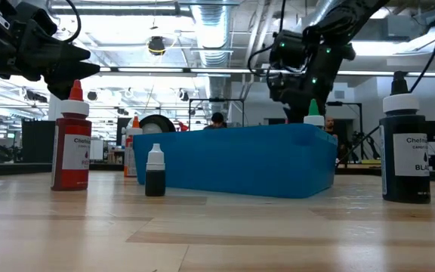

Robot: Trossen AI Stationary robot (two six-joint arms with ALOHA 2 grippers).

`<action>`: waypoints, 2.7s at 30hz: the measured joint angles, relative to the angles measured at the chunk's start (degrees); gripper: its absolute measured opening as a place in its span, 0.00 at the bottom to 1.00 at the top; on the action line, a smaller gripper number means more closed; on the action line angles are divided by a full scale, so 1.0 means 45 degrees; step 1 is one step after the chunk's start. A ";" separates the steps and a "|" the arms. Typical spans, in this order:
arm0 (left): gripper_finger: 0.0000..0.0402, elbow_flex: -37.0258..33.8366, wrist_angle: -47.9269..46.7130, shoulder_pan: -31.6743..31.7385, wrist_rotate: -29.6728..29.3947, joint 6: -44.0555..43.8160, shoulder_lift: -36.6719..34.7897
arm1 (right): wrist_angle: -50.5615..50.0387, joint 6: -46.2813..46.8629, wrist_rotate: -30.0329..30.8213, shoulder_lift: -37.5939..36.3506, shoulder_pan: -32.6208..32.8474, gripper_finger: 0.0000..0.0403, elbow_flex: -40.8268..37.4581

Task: Pick & Place food coloring
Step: Put the big pink food coloring bottle into the blue bin

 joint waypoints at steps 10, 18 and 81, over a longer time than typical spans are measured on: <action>0.41 0.0000 0.0000 0.0001 -0.0021 0.0000 0.0000 | 0.0183 0.0029 0.0006 0.0435 -0.0004 0.60 0.0000; 0.41 0.0000 -0.0004 0.0001 -0.0032 0.0000 0.0000 | 0.0718 0.0136 0.0298 0.0223 -0.0102 0.59 0.0000; 0.41 0.0000 -0.0019 -0.0003 -0.0053 0.0092 -0.0001 | -0.0069 0.0847 -0.0187 -0.6230 0.3232 0.34 0.2739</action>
